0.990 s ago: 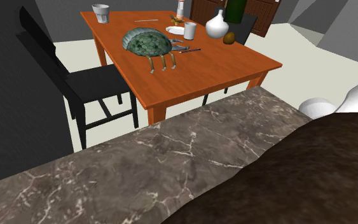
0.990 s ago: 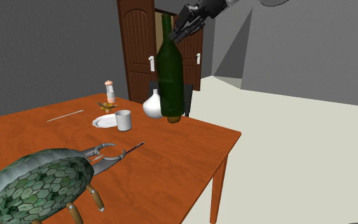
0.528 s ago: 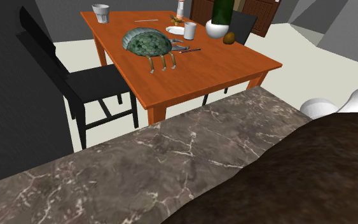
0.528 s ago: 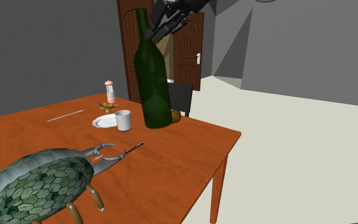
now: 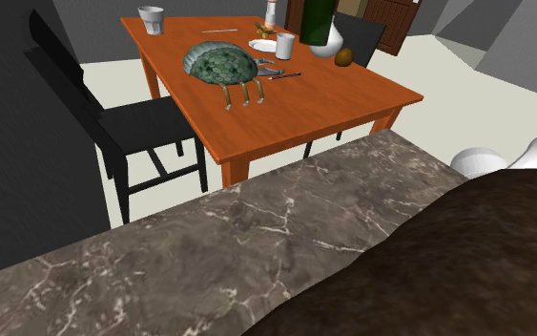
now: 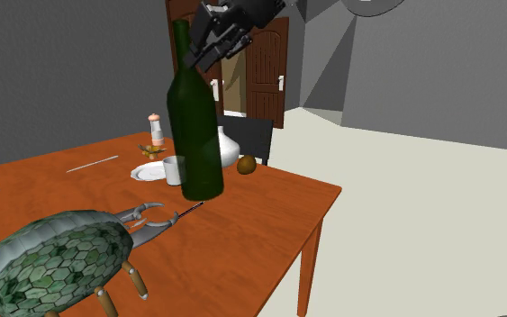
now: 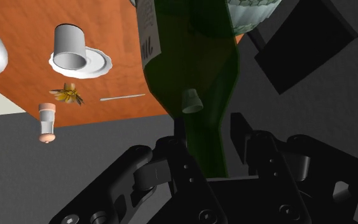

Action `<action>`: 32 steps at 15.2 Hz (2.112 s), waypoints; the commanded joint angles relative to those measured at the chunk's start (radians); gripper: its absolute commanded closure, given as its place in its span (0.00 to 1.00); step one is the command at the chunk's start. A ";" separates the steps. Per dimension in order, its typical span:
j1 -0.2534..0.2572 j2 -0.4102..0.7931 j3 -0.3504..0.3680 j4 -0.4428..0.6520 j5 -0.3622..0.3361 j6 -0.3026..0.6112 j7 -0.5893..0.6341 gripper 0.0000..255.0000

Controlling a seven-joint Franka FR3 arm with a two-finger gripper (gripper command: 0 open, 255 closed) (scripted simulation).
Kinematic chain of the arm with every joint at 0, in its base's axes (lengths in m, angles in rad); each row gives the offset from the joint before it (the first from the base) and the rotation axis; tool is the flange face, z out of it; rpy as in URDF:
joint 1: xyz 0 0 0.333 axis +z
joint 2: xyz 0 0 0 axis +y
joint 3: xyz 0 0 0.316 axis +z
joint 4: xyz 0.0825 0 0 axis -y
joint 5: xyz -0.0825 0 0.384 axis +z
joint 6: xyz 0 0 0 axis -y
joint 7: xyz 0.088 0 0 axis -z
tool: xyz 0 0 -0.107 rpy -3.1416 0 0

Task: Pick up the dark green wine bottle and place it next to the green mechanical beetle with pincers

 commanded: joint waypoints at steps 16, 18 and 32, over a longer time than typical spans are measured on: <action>-0.027 -0.095 0.008 -0.312 -0.023 0.222 -0.017 1.00; -0.029 -0.102 0.006 -0.345 -0.024 0.248 -0.020 1.00; -0.032 -0.129 -0.019 -0.549 -0.021 0.427 -0.053 1.00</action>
